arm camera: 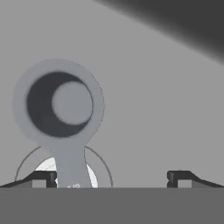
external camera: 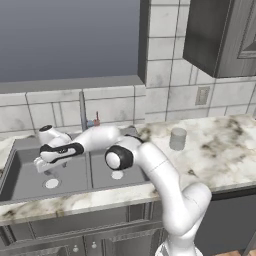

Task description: Move any existing items from the left basin to the right basin for drying. Then move the glass cup from the counter to the left basin of the sink for washing.

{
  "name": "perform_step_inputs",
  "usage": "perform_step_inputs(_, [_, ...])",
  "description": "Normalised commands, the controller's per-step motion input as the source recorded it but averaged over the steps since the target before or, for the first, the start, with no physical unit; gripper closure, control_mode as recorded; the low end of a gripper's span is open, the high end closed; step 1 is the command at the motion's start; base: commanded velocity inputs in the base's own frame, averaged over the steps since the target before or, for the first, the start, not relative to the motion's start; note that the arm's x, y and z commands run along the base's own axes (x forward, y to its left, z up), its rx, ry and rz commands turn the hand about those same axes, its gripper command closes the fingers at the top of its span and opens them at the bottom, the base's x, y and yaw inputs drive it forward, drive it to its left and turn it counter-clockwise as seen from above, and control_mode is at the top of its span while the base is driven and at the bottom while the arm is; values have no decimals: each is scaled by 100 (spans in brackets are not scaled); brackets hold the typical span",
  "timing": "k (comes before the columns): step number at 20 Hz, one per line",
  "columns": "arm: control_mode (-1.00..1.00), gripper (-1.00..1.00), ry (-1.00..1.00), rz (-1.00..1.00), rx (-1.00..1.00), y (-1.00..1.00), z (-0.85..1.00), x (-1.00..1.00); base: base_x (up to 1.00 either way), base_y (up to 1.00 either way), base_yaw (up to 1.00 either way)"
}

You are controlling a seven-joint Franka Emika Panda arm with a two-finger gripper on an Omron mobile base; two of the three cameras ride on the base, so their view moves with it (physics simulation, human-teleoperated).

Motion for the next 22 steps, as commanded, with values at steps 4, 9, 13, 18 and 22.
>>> perform_step_inputs(4, [-100,-100,0,0,0,23,-29,6,0,0,0])
perform_step_inputs(9, [-100,-100,0,0,-3,38,-16,1,0,0,0])
perform_step_inputs(13, [-100,-100,0,0,0,17,-18,0,0,0,0])
perform_step_inputs(18, [-100,-100,0,0,0,0,-6,0,0,0,0])
perform_step_inputs(22, [-100,100,0,0,0,0,0,0,0,0,0])
